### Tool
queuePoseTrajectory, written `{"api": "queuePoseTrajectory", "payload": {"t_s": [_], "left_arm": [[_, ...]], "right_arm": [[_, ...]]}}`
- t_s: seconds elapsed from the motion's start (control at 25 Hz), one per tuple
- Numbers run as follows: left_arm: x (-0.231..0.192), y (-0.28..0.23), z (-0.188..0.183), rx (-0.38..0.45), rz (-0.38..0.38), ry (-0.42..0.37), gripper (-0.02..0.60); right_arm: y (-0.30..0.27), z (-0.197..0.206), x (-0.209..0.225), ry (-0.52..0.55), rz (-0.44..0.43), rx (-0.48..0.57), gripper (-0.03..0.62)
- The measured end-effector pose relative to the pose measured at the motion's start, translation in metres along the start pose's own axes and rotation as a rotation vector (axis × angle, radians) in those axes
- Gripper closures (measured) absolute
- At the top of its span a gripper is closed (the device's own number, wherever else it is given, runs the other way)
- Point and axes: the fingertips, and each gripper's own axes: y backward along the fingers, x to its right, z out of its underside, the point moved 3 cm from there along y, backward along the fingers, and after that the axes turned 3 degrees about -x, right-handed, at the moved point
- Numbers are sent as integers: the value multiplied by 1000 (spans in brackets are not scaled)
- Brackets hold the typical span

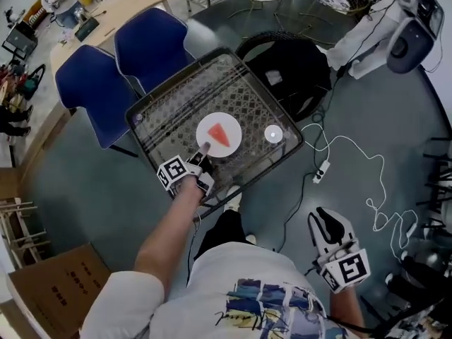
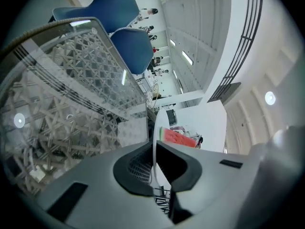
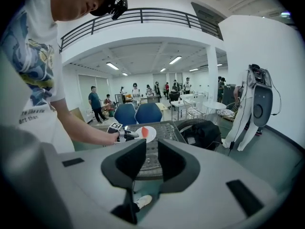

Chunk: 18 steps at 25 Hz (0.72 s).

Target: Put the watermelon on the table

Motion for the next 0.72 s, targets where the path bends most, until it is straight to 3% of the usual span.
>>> {"api": "queuePoseTrajectory", "payload": {"t_s": [0.36,0.72], "left_arm": [[-58,-101,-77,-13,-100,23,565],[-91,-141,-95,-66,-195,-12,560]], "right_arm": [[-73,-24,23,-58,8,-122,534],[-107,-29,42,-92,17,-181,533]]}}
